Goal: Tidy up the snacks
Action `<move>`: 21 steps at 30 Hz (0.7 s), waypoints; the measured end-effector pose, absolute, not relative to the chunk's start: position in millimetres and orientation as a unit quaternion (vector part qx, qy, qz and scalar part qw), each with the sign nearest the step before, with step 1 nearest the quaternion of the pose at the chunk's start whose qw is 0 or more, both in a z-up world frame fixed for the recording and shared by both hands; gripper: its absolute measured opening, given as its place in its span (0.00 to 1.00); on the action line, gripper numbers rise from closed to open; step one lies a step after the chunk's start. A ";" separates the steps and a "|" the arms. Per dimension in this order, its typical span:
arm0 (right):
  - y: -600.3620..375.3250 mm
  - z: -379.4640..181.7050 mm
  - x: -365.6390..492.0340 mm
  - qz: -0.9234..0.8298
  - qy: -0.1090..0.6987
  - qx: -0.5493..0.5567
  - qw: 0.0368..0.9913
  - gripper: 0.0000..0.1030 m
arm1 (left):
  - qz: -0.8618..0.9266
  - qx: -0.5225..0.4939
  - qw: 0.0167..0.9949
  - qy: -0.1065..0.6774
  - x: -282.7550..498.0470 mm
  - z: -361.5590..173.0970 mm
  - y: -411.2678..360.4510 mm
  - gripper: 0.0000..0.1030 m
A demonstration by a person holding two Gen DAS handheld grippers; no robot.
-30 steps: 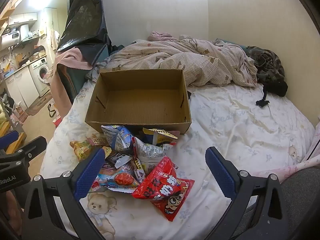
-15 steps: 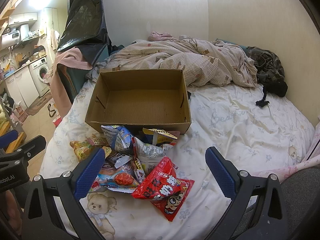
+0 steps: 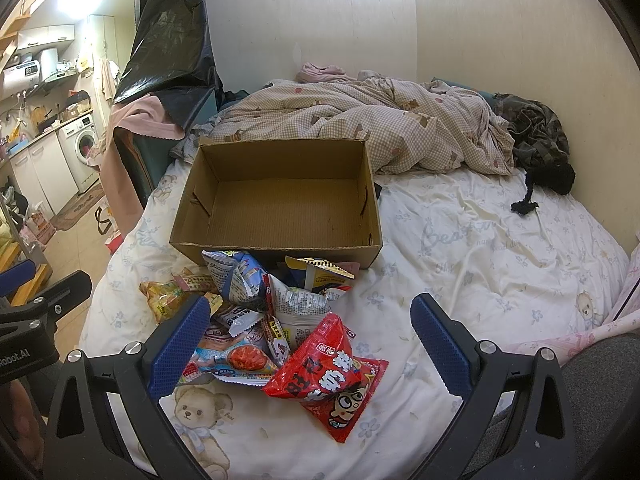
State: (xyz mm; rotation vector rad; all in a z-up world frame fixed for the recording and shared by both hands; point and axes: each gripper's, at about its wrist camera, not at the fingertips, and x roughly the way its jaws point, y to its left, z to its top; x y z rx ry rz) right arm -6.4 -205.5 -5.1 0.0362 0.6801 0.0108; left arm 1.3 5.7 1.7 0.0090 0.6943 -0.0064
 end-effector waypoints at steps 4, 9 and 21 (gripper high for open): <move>-205.3 -4.8 -6.7 0.006 0.334 0.017 0.943 0.99 | -0.003 0.003 0.940 0.341 1.3 1.8 6.0 1.00; -204.9 -4.4 -6.8 0.006 0.333 0.016 0.943 0.99 | -0.003 0.004 0.940 0.340 1.2 1.6 5.4 1.00; -203.5 -1.9 -8.0 0.008 0.333 0.014 0.943 0.99 | -0.004 0.004 0.941 0.339 -0.1 5.6 3.9 1.00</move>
